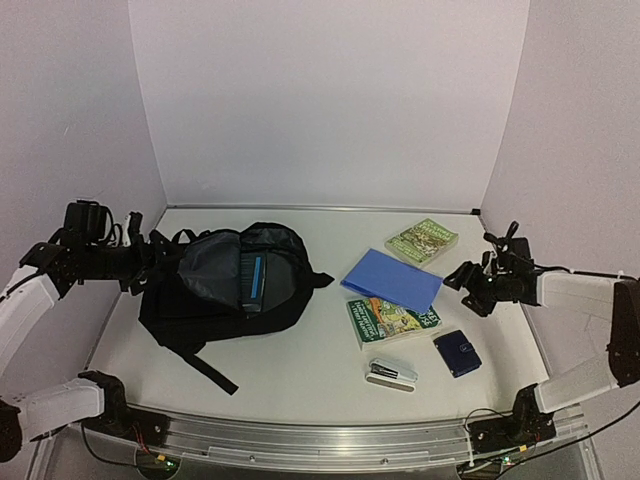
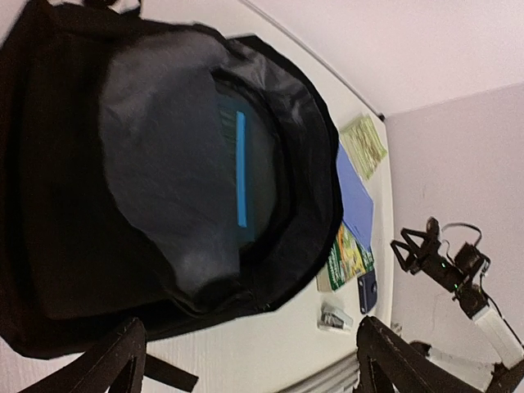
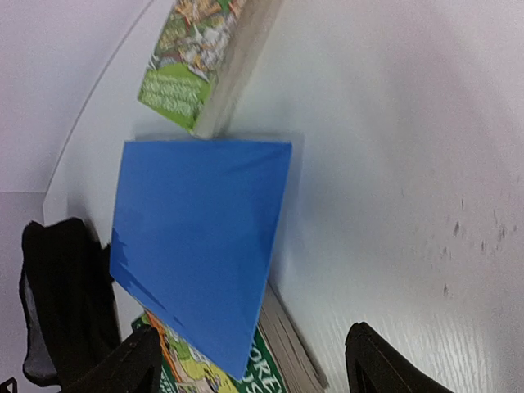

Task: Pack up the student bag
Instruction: Pick up the book from the center of the board.

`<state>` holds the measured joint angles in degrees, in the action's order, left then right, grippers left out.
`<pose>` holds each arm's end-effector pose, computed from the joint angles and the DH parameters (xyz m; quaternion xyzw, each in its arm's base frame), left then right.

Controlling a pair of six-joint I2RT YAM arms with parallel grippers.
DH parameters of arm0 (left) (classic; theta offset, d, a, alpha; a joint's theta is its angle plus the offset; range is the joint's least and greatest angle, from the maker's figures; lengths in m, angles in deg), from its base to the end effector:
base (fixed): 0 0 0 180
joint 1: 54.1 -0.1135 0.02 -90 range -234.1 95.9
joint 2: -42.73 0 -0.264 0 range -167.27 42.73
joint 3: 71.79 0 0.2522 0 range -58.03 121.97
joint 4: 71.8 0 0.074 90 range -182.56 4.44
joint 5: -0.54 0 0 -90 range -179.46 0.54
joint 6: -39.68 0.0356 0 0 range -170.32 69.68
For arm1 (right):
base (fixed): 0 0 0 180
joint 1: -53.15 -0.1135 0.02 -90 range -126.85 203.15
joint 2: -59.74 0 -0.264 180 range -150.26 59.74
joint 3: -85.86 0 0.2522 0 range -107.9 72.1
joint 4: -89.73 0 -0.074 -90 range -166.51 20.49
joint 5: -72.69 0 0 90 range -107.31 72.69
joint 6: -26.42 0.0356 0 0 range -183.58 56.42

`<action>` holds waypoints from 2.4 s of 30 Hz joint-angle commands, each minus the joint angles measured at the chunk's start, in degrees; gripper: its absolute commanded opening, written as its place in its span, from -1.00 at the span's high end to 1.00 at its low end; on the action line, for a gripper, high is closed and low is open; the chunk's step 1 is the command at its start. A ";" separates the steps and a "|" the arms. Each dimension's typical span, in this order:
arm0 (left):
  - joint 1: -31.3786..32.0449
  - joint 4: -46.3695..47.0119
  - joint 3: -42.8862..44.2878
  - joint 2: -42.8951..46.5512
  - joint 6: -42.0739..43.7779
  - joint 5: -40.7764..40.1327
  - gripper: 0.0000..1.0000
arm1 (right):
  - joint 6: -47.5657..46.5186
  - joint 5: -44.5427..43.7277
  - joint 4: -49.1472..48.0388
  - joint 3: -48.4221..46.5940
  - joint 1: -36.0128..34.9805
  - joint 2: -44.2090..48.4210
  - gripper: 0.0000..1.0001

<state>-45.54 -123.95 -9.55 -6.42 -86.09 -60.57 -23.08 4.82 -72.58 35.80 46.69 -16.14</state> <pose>0.1701 -0.0430 0.3040 -0.1014 0.8750 -0.3657 0.3007 0.2570 0.0426 0.1860 0.1915 0.8844 0.3161 0.2850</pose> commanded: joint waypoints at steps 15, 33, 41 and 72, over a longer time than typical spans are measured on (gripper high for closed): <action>37.11 27.54 4.43 -23.01 -14.77 -15.76 -0.78 | -4.52 3.54 -1.46 -0.72 -15.56 -9.86 -0.33; 48.40 31.17 20.06 -52.21 -14.93 -15.32 -0.56 | 6.34 -0.95 -9.18 4.75 -20.64 -6.77 -0.40; 48.32 32.04 21.15 -59.97 -15.71 -14.94 -0.38 | 8.98 4.57 -17.00 6.78 -20.65 -10.83 -0.34; 48.31 36.07 24.22 -68.99 -13.07 -11.62 0.44 | 21.64 9.24 -37.69 15.76 -20.64 -12.68 0.53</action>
<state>2.33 -90.78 13.65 -74.66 -99.13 -73.95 -3.78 10.85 -106.88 50.84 26.86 -29.57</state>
